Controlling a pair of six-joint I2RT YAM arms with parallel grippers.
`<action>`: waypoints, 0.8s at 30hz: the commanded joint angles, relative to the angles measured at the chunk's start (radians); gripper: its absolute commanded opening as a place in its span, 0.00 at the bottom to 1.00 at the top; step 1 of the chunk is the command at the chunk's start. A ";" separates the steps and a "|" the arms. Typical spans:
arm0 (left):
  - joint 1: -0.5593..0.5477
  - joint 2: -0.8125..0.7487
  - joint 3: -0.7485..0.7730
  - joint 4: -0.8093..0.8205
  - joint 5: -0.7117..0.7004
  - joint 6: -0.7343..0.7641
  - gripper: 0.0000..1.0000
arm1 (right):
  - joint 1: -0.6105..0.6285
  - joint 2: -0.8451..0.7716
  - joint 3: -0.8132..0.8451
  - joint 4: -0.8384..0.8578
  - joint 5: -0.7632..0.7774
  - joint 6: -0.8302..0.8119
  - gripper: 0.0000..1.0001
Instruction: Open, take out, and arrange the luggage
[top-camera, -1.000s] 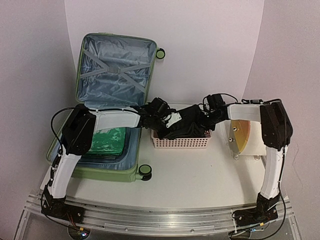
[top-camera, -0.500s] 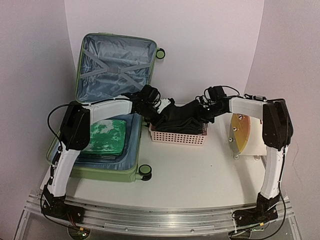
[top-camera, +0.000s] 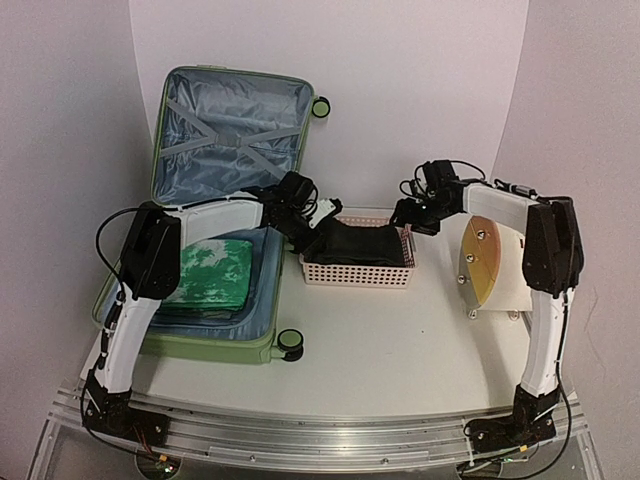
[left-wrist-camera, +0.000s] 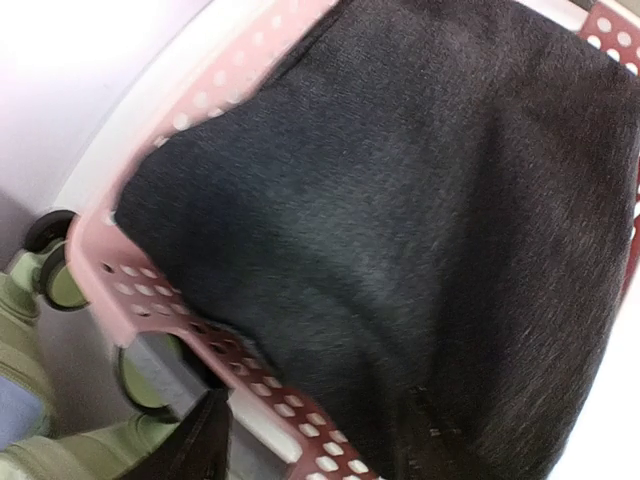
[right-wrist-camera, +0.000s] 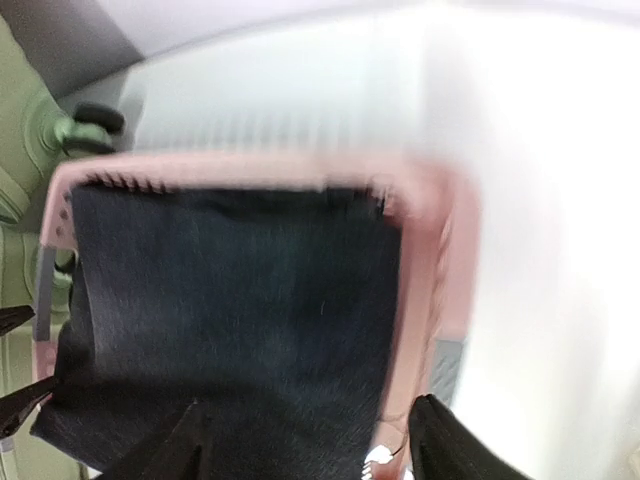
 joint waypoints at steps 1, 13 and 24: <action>0.005 -0.079 0.110 -0.023 -0.041 0.068 0.65 | 0.005 -0.032 0.131 -0.062 0.097 -0.073 0.71; -0.054 -0.072 0.056 -0.046 0.113 0.108 0.16 | 0.127 0.021 0.164 -0.094 -0.101 0.042 0.25; -0.002 0.048 -0.035 -0.094 0.161 0.069 0.09 | 0.136 0.174 -0.010 -0.065 -0.114 0.141 0.01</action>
